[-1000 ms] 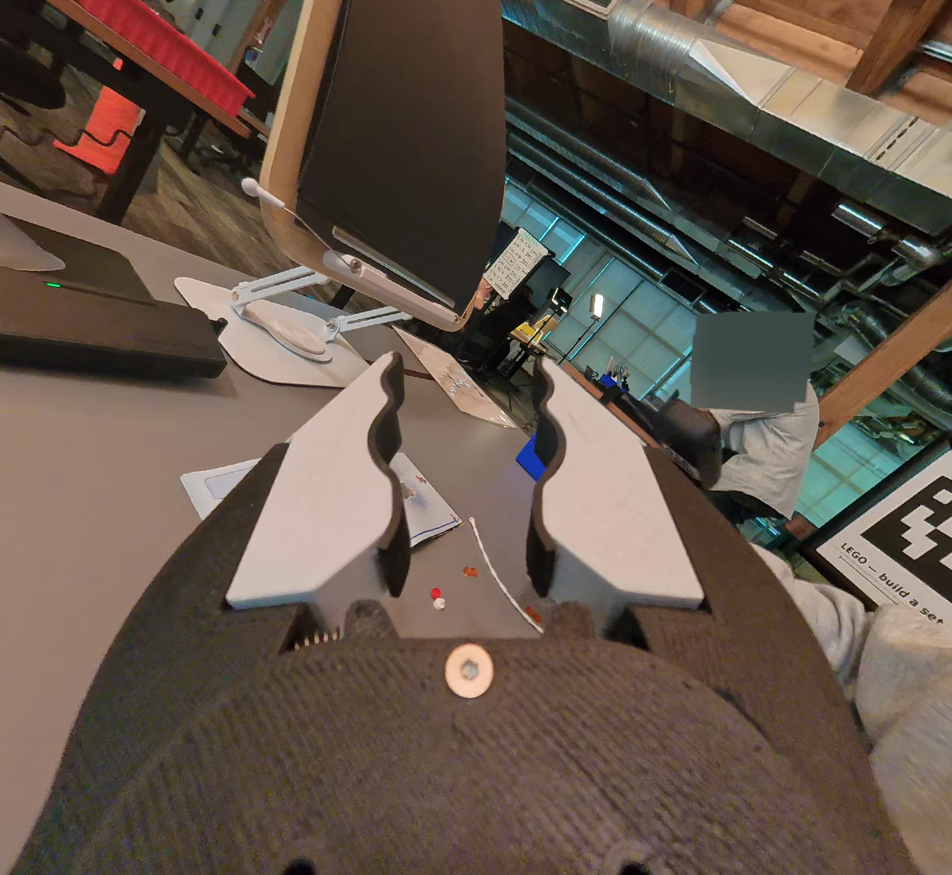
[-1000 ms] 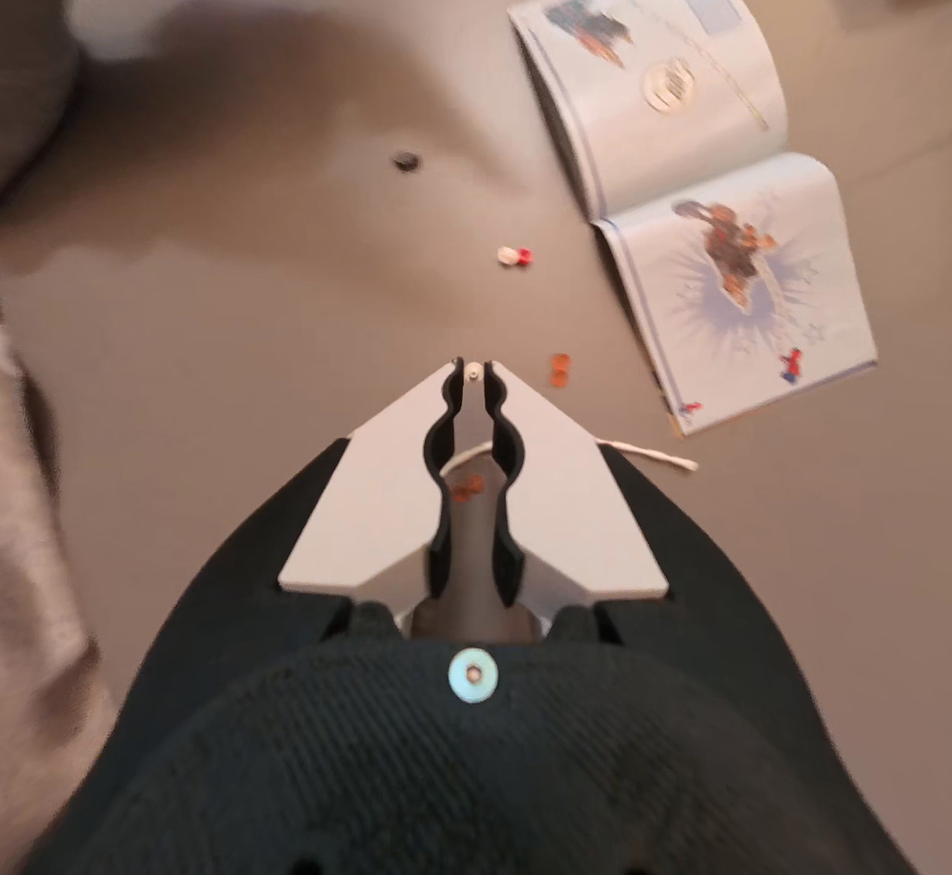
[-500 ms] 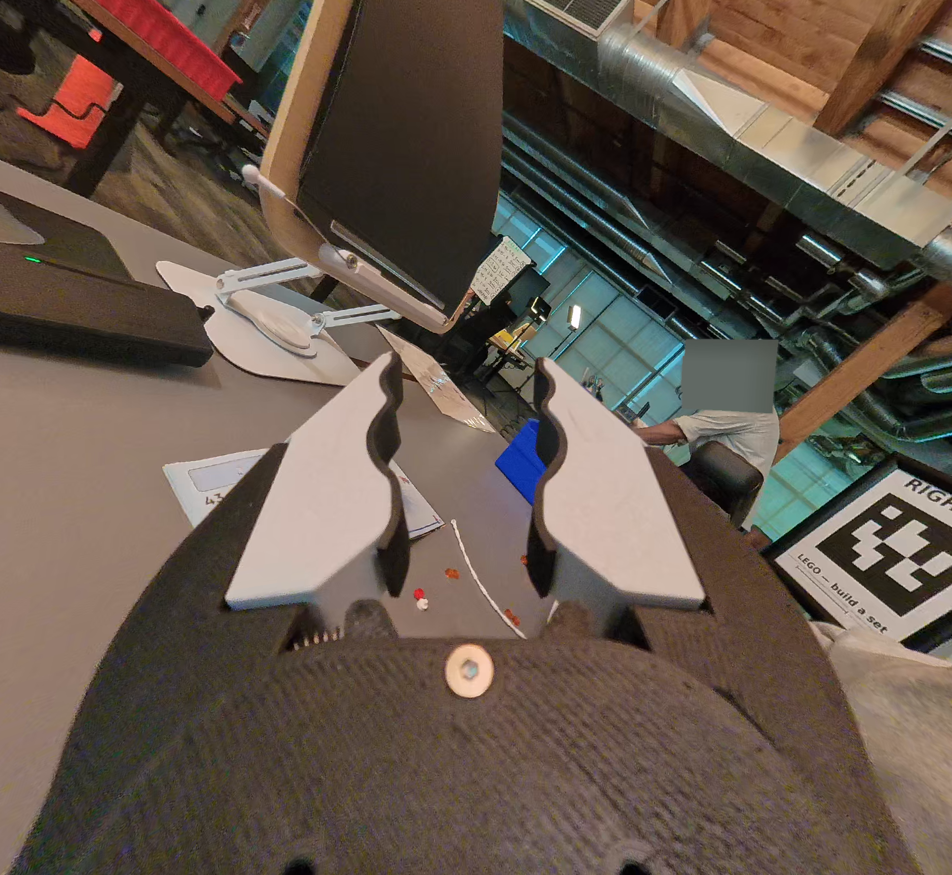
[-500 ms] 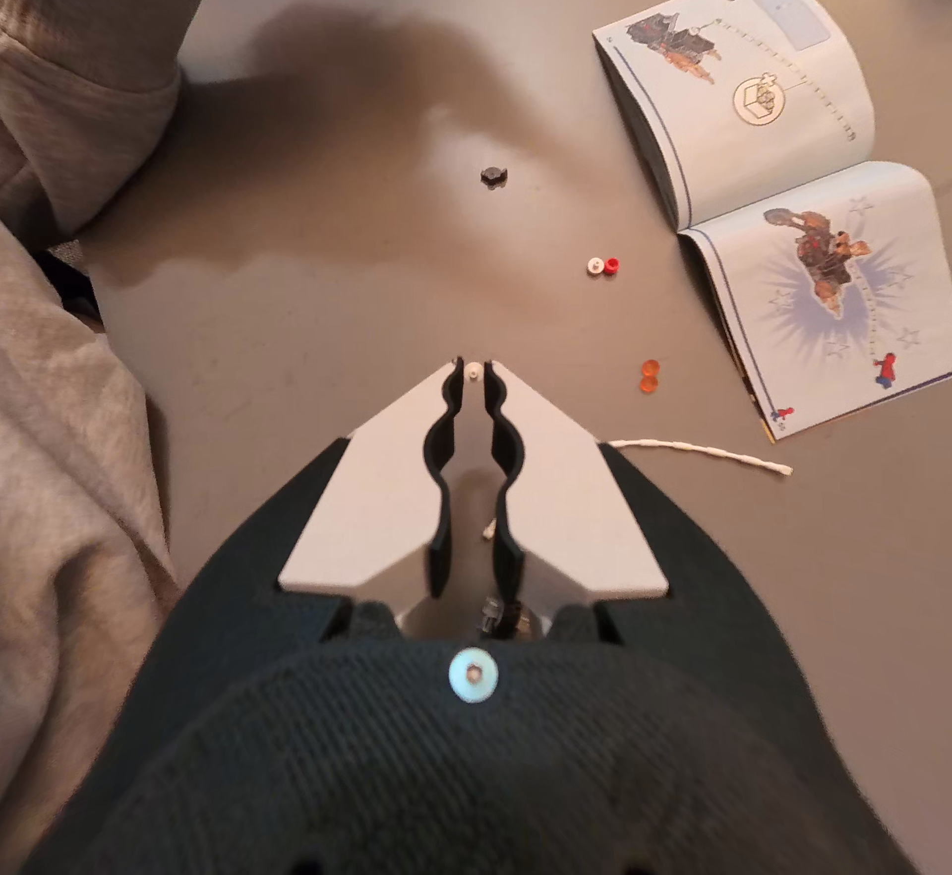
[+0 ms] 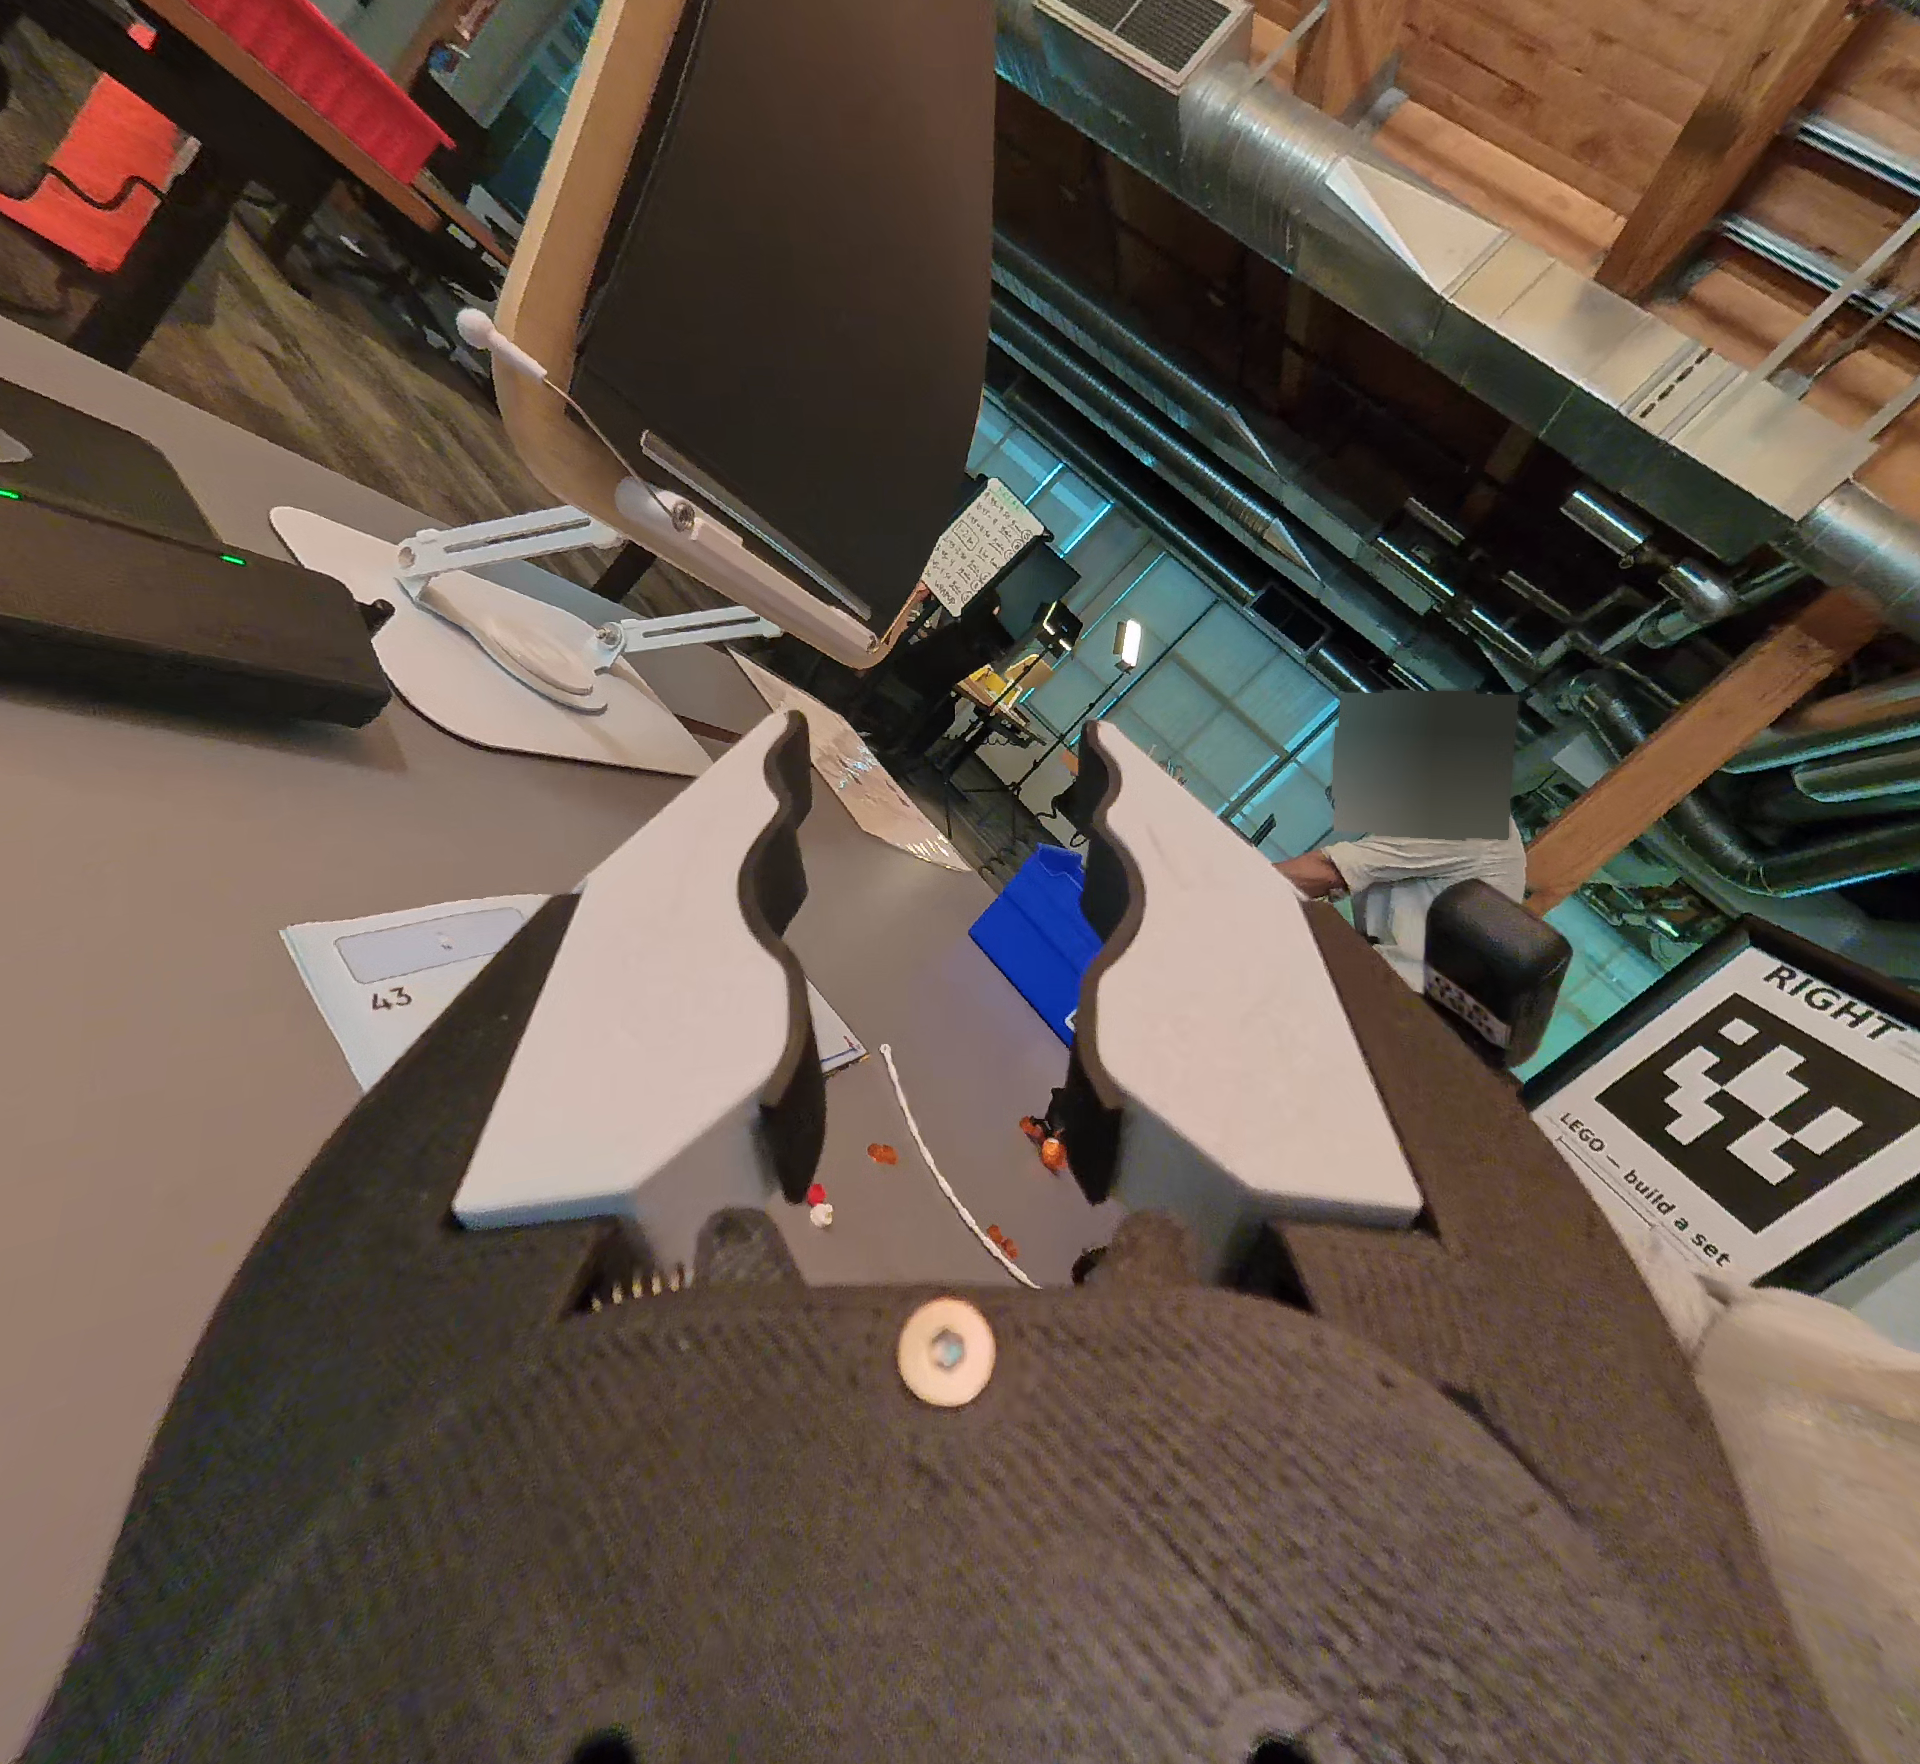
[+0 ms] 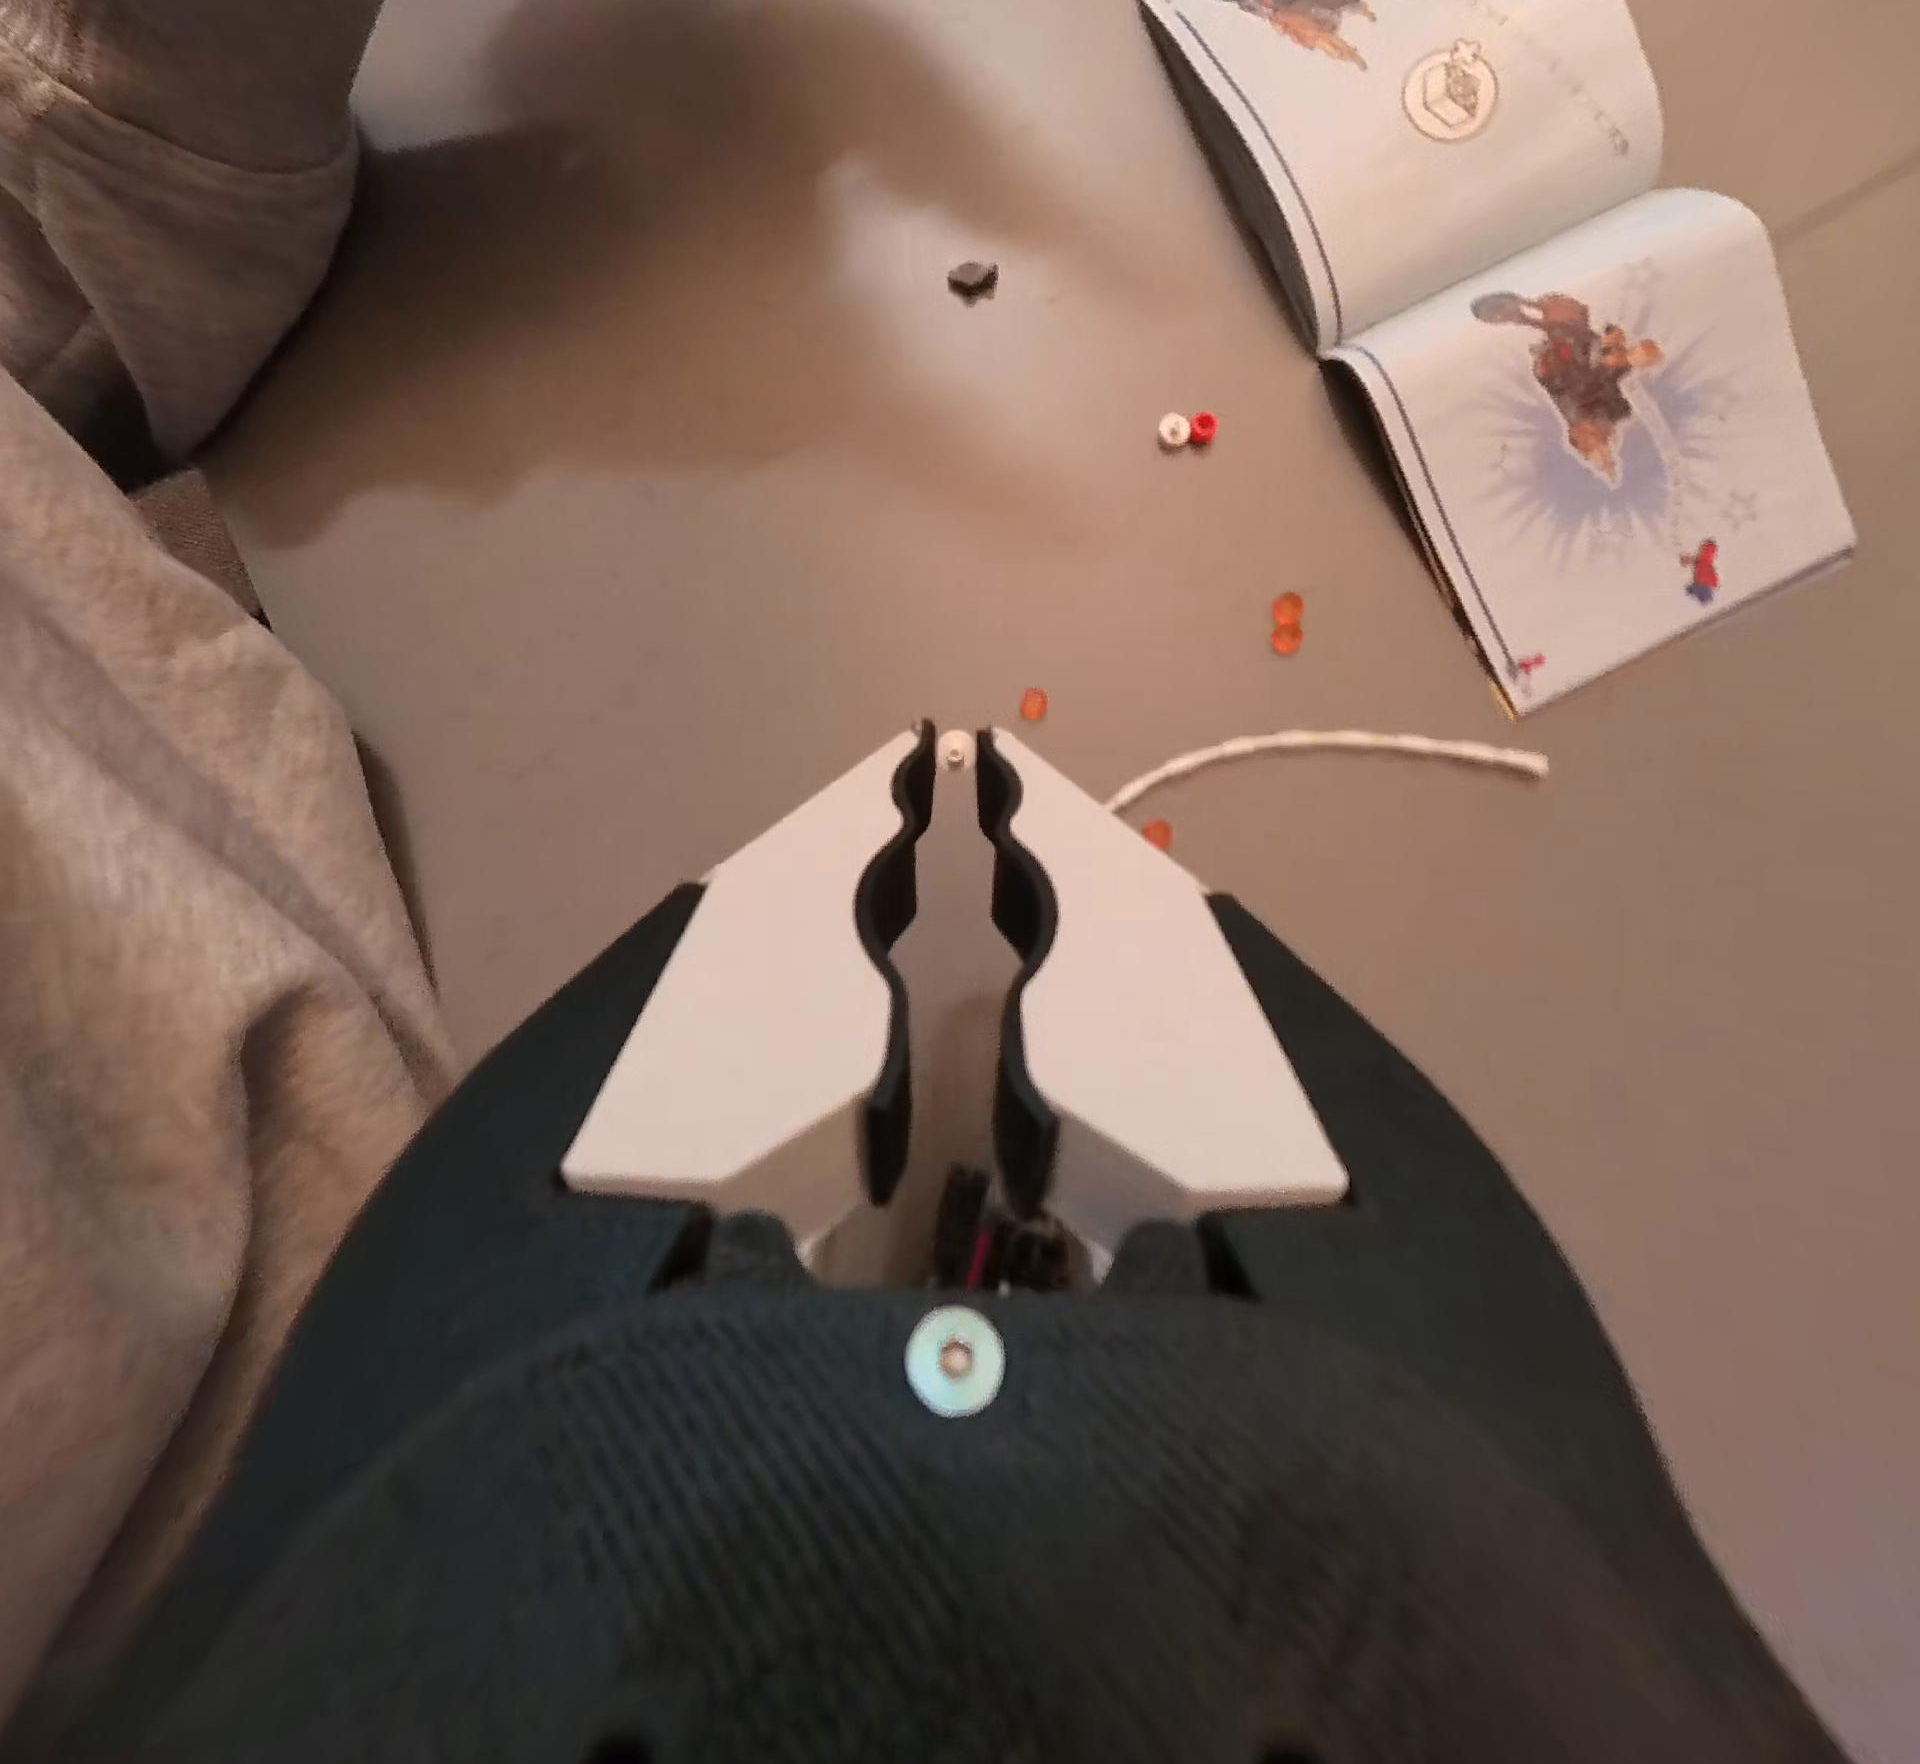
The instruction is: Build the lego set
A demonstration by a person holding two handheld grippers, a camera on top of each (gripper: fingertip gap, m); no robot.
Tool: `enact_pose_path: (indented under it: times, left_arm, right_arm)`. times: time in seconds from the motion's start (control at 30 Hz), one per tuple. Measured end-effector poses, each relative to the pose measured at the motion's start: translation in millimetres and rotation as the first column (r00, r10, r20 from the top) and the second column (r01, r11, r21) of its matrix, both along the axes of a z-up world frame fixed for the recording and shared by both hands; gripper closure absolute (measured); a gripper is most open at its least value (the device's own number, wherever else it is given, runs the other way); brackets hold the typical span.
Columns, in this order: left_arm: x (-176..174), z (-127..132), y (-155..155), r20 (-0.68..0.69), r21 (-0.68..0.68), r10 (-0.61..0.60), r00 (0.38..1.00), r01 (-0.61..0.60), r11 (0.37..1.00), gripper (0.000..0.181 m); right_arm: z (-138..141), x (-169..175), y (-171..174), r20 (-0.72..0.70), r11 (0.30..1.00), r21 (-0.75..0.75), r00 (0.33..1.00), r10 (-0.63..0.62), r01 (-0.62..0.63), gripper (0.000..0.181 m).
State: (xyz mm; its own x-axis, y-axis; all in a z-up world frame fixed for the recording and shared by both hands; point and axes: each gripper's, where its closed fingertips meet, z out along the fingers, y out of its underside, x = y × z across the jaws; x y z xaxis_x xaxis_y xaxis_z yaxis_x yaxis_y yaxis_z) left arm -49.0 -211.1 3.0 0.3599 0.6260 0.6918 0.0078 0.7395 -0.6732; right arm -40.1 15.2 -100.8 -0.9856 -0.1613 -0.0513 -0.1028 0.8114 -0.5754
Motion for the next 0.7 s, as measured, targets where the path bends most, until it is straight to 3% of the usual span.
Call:
enact_pose_path:
  times: [0.17, 0.4, 0.7]
  left_arm:
    - [-1, 0, 5, 0.003, -0.015, -0.004, 1.000, 0.004, 1.000, 0.131]
    - [-5, -2, 13, 0.015, -0.024, -0.015, 1.000, 0.016, 1.000, 0.131]
    - [-9, -6, 20, 0.029, -0.033, -0.027, 0.999, 0.028, 0.999, 0.131]
  right_arm:
    - [7, -25, 53, -0.061, 0.987, 0.033, 0.986, -0.155, 0.157, 0.176]
    - [-10, -49, 143, -0.075, 0.932, 0.131, 0.941, -0.330, 0.337, 0.176]
    - [-27, -34, 158, -0.066, 0.936, 0.170, 0.951, -0.302, 0.309, 0.176]
